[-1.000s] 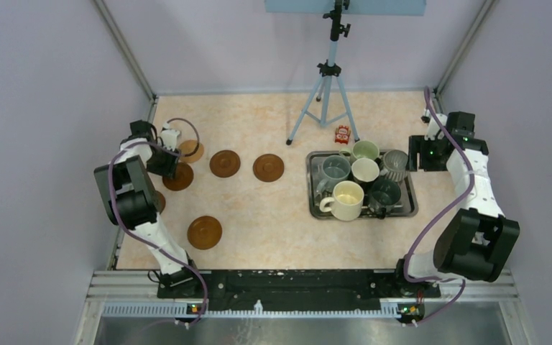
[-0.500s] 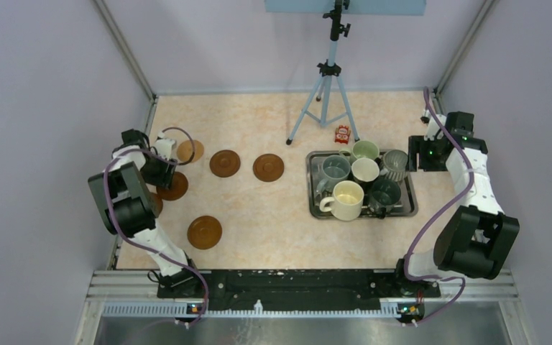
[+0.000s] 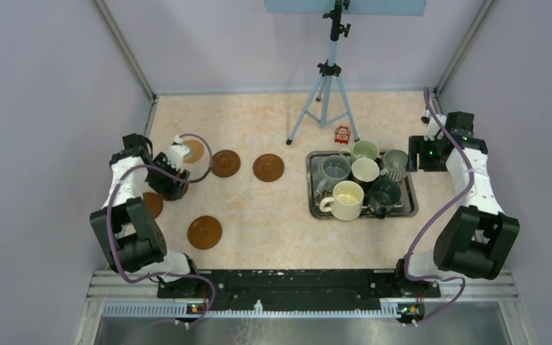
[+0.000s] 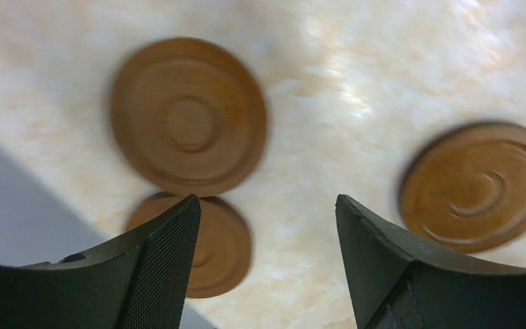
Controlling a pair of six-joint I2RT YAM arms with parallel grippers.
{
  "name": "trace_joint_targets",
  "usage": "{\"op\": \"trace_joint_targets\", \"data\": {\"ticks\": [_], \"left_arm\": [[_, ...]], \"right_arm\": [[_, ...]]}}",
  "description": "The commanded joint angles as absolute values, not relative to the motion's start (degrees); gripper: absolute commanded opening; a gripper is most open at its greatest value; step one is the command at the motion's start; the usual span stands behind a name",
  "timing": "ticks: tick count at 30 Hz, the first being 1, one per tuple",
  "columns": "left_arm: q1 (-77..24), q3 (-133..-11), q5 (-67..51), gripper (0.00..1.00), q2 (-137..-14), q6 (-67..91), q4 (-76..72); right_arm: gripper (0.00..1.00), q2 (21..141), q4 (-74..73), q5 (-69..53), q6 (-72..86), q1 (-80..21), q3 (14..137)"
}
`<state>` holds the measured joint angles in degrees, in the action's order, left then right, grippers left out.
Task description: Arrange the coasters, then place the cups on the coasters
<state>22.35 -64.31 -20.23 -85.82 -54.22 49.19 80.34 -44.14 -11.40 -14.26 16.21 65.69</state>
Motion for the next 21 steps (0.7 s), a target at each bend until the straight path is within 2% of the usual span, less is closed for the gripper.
{"op": "trace_joint_targets", "data": {"ticks": [1,14,21], "left_arm": [[18.7,-56.8,-21.8,0.78,-83.1,-61.1,54.4],[7.1,-42.6,-17.8,0.79,-76.4,-61.1,53.0],[2.7,-40.1,-12.6,0.73,-76.4,-51.9,41.9]], "right_arm": [[0.63,80.2,-43.1,-11.1,-13.4,16.6,67.2],[0.63,80.2,-43.2,-10.6,-13.4,16.7,66.9],[0.63,80.2,-42.7,-10.6,-12.5,16.6,66.2]]}}
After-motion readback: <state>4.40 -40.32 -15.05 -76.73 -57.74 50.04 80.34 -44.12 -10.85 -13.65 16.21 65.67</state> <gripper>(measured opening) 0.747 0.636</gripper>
